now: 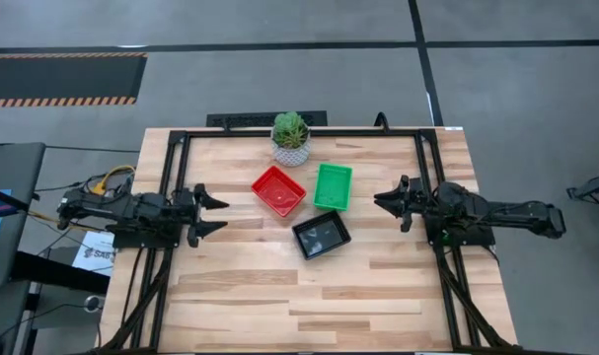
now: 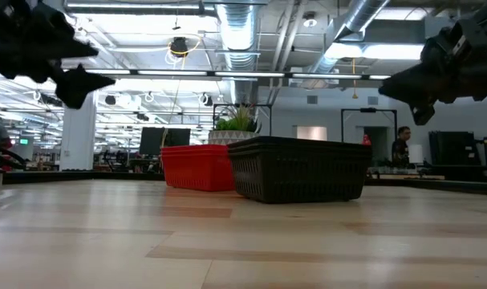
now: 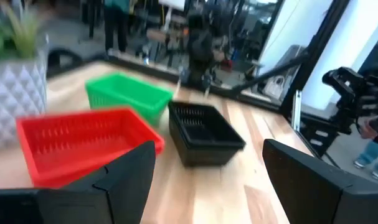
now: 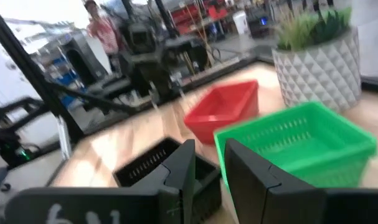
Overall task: Stack baskets by color
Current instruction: Return to Home Position
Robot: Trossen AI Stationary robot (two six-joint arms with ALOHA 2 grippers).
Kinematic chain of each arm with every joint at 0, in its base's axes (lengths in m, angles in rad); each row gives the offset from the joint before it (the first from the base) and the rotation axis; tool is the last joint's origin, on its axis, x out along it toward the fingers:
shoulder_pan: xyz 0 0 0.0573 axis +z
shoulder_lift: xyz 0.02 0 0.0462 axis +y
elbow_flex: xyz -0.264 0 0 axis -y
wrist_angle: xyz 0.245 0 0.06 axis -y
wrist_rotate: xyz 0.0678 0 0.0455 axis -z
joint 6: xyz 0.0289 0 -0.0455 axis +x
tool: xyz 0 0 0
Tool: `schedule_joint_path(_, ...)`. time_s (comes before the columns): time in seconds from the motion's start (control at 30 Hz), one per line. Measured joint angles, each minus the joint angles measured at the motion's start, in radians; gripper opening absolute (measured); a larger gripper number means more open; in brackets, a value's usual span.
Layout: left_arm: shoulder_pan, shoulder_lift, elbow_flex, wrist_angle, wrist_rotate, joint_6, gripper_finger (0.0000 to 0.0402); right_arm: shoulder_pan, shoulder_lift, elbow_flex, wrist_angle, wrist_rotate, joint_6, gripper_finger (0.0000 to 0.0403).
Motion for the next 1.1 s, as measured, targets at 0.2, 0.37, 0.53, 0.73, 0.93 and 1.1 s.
schedule_joint_path(0.2,0.001,-0.007,-0.015,0.055,-0.003,0.076,0.0285,0.006,0.014,0.0,-0.062,-0.029,0.008,0.0109)
schedule_joint_path(0.37,0.0,0.006,-0.015,0.05,-0.001,0.073,0.0285,0.009,0.02,0.0,-0.066,-0.028,0.008,0.0109)
schedule_joint_path(0.53,0.0,0.006,-0.014,0.048,-0.001,0.061,0.0285,0.009,0.02,0.0,-0.068,-0.028,0.008,0.0109)
schedule_joint_path(0.73,0.0,0.005,-0.014,0.047,-0.001,0.06,0.0285,0.008,0.02,0.0,-0.069,-0.028,0.008,0.0109)
schedule_joint_path(0.93,0.0,0.005,-0.014,0.047,-0.001,0.06,0.0285,0.008,0.02,0.0,-0.069,-0.029,0.008,0.0109)
schedule_joint_path(1.1,0.0,0.005,-0.014,0.046,-0.002,0.06,0.0285,0.008,0.02,-0.001,-0.069,-0.029,0.008,0.0109)
